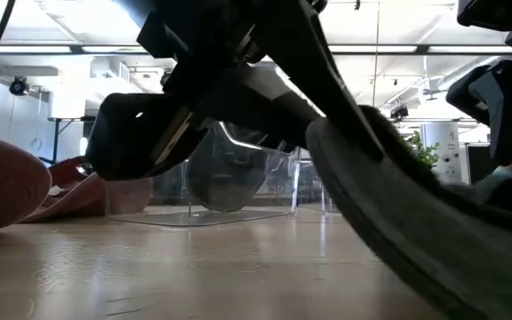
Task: Pick & Place hat
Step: Put the black cap into the left transparent bin
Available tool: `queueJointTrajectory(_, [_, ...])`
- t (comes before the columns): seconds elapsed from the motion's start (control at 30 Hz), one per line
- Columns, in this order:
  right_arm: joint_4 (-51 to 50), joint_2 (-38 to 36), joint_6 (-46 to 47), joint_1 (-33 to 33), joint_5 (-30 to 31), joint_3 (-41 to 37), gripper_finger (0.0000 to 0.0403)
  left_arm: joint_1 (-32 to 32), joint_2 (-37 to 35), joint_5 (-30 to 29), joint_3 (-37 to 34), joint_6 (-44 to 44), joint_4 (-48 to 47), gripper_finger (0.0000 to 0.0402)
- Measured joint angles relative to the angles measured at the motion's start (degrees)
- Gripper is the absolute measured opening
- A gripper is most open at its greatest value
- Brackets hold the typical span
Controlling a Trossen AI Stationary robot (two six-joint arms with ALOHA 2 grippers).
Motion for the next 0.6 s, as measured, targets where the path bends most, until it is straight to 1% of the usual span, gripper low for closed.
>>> queueJointTrajectory(0.17, [0.19,0.0,5.95,-0.01,0.05,-0.02,0.0224,-0.27,0.0,-0.61,0.66,-0.64,-3.15,0.0008])
queueJointTrajectory(0.27, [2.42,0.0,9.16,-0.38,0.9,-0.04,0.0224,-0.59,0.0,-2.11,1.16,-0.35,-4.27,0.0006])
queueJointTrajectory(0.37, [4.98,0.9,12.96,-2.82,1.27,-0.02,0.0224,-0.61,0.0,-3.18,1.46,0.45,-4.28,0.0006])
queueJointTrajectory(0.43, [5.51,2.47,14.47,-5.16,0.94,-0.04,0.0224,-0.59,0.0,-4.91,1.46,0.75,-4.36,0.0006])
queueJointTrajectory(0.5, [7.65,4.46,15.07,-7.67,-0.59,-0.04,0.0224,-0.49,0.0,-6.24,1.46,1.17,-4.37,0.0006])
queueJointTrajectory(0.6, [10.41,7.24,14.72,-9.87,-4.68,-0.04,0.0224,-0.24,0.0,-7.12,1.53,1.63,-4.27,0.0006])
